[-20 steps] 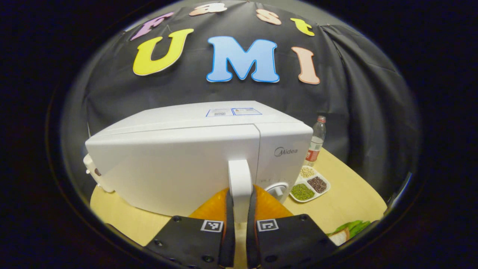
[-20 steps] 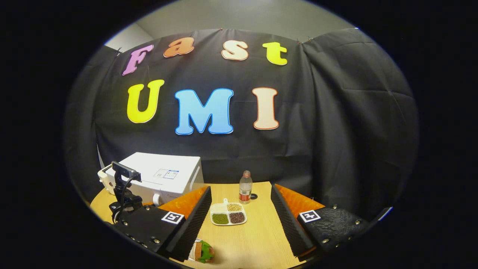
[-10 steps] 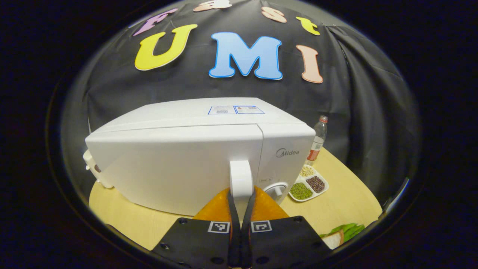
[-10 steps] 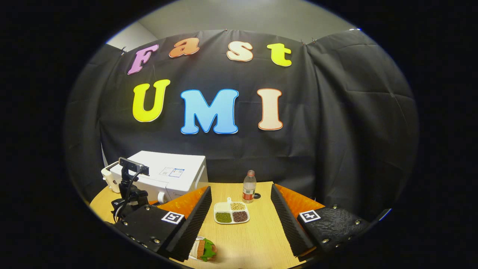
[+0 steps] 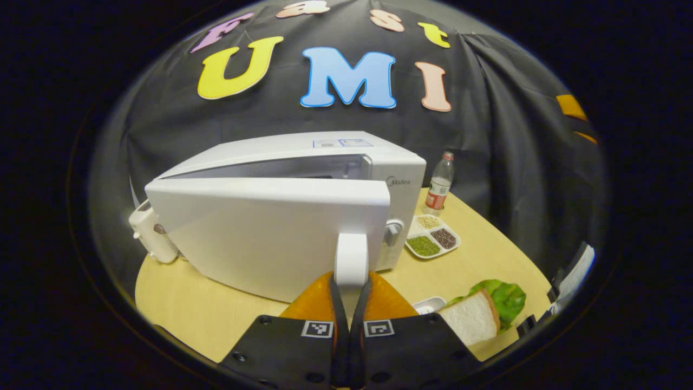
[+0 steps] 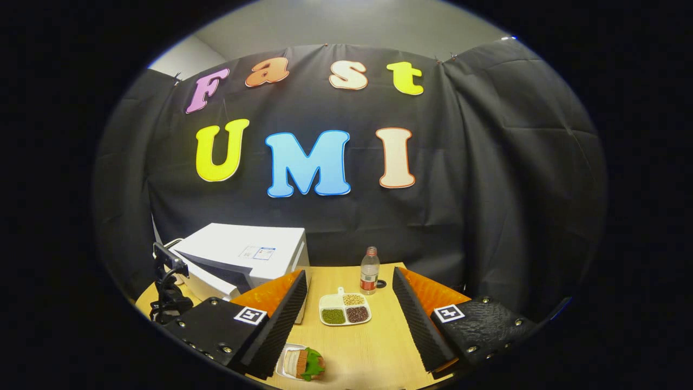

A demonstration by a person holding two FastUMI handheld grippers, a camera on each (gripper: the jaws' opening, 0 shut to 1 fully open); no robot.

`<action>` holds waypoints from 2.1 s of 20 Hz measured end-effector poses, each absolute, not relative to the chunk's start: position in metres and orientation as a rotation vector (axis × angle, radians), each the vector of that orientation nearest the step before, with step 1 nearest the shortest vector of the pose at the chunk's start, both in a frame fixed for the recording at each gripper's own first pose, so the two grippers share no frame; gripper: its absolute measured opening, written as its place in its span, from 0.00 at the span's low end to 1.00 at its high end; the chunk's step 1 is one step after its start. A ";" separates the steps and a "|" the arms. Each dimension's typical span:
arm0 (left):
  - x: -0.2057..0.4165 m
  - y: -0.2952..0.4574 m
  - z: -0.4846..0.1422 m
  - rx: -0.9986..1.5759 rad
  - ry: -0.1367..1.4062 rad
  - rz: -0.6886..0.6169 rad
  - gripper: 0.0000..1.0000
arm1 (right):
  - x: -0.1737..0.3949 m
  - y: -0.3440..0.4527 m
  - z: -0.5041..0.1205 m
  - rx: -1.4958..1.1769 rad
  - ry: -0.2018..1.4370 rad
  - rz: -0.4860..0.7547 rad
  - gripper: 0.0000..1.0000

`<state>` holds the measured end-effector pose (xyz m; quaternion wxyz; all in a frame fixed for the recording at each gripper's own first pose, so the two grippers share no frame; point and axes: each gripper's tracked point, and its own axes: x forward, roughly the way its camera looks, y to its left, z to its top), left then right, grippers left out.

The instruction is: Open the microwave oven with the left hand, put the food in, and close the microwave oven.

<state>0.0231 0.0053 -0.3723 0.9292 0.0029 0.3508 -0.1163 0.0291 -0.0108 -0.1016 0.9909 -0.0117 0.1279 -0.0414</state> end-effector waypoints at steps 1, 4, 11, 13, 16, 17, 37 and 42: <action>0.015 0.009 -0.370 0.011 0.717 -0.261 0.07 | 0.029 -0.004 -0.100 -0.017 0.251 -0.069 0.96; -0.017 0.024 -0.365 0.022 0.727 -0.350 0.07 | 0.026 0.013 -0.093 -0.008 0.225 -0.049 0.96; -0.096 0.090 -0.351 0.032 0.735 -0.436 0.06 | 0.018 0.067 -0.106 0.004 0.233 -0.016 0.96; -0.113 0.109 -0.350 0.043 0.739 -0.453 0.06 | 0.016 0.083 -0.109 -0.010 0.237 -0.004 0.96; -0.133 0.139 -0.347 0.066 0.732 -0.485 0.06 | 0.013 0.104 -0.111 -0.021 0.239 0.003 0.96; -0.139 0.152 -0.345 0.070 0.732 -0.490 0.08 | 0.013 0.110 -0.112 -0.020 0.238 0.005 0.96; -0.178 0.346 -0.345 0.058 0.709 -0.329 0.09 | 0.015 0.195 -0.135 -0.063 0.318 0.099 0.96; -0.179 0.358 -0.339 0.018 0.667 -0.287 0.29 | 0.012 0.195 -0.141 -0.063 0.342 0.108 0.96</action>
